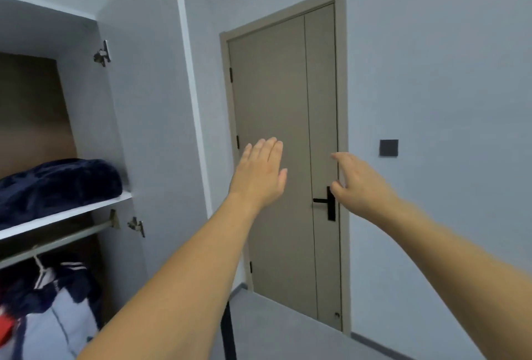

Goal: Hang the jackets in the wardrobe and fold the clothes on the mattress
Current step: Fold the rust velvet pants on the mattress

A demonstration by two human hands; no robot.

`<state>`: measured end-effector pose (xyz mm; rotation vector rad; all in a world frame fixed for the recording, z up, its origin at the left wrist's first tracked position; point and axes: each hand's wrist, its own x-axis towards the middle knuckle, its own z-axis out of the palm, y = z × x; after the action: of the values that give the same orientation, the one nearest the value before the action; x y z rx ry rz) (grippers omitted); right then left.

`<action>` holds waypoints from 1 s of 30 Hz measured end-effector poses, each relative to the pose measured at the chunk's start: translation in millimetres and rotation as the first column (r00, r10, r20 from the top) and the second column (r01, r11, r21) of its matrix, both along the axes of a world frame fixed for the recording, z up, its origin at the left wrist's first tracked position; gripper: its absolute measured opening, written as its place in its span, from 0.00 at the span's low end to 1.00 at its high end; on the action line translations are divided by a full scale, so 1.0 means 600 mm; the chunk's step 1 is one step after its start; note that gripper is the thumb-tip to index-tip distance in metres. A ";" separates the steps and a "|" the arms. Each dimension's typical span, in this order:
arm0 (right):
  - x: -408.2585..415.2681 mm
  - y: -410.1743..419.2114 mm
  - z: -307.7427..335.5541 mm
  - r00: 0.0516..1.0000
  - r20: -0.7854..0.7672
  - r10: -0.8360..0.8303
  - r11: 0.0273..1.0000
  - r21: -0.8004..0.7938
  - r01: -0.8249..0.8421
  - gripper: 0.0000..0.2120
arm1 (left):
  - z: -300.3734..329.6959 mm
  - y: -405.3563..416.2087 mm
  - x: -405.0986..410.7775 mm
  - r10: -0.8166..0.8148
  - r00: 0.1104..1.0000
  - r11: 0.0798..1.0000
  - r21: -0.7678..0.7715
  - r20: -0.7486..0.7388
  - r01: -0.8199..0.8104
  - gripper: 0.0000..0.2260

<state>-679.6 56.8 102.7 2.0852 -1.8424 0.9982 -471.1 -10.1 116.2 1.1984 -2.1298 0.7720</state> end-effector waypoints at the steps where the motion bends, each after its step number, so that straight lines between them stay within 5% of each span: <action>1: -0.031 0.004 -0.008 1.000 0.010 -0.023 1.000 0.017 0.023 0.28 | -0.006 -0.004 -0.035 -0.020 1.000 1.000 0.009 0.015 0.020 0.27; 10: -0.311 -0.008 -0.109 0.955 0.083 -0.285 0.953 0.132 0.273 0.28 | -0.078 -0.100 -0.352 -0.238 0.967 0.969 0.096 0.095 0.229 0.28; 17: -0.537 0.017 -0.212 0.834 0.146 -0.532 0.835 0.258 0.487 0.28 | -0.180 -0.160 -0.645 -0.495 0.860 0.856 0.236 0.122 0.460 0.27; 30: -0.951 0.352 -0.466 0.507 0.246 -0.826 0.560 0.461 0.688 0.28 | -0.421 0.097 -1.202 -0.833 0.529 0.536 0.481 0.164 0.694 0.26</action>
<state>-1250.4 268.1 -177.1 0.8395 -2.9057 0.9794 -1192.3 48.0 -136.4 0.0712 -2.8554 0.1747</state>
